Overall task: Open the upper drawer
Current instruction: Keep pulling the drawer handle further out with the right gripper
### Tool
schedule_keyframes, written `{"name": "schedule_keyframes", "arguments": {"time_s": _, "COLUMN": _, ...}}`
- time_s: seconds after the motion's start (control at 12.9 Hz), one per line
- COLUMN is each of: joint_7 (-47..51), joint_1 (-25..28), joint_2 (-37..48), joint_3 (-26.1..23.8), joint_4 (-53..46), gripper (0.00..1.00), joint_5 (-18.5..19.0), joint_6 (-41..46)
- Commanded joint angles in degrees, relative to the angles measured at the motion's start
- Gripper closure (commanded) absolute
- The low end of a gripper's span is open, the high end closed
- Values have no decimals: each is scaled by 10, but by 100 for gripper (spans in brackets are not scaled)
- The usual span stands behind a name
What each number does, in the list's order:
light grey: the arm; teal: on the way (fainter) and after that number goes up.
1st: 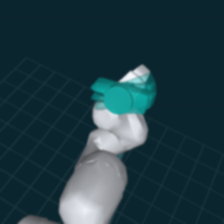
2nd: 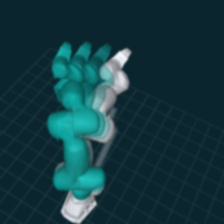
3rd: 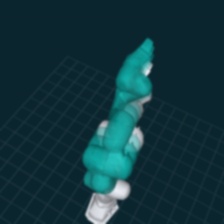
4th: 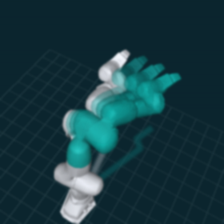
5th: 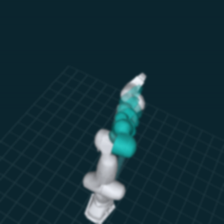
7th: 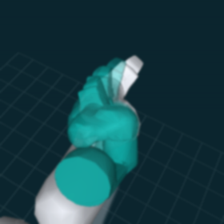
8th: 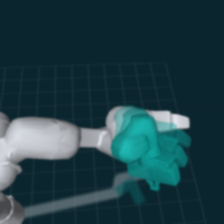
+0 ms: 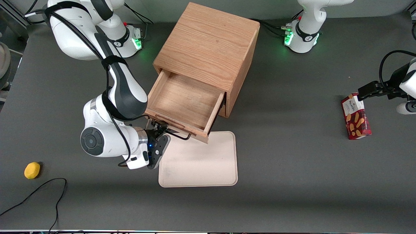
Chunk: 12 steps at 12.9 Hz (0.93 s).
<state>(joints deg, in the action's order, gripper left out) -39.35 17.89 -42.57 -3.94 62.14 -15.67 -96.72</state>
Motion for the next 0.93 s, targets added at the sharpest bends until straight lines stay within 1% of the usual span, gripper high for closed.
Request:
{"name": "schedule_keyframes", "arguments": {"time_s": 0.0, "joint_7": -11, "joint_1": -3, "joint_2": -24, "joint_3": -1, "joint_4": -42, "gripper": 0, "joint_5": 7, "joint_6": 7}}
{"name": "schedule_keyframes", "arguments": {"time_s": 0.86, "joint_7": -17, "joint_1": -19, "joint_2": -46, "joint_3": -2, "joint_4": -70, "gripper": 0, "joint_5": 6, "joint_6": -4}}
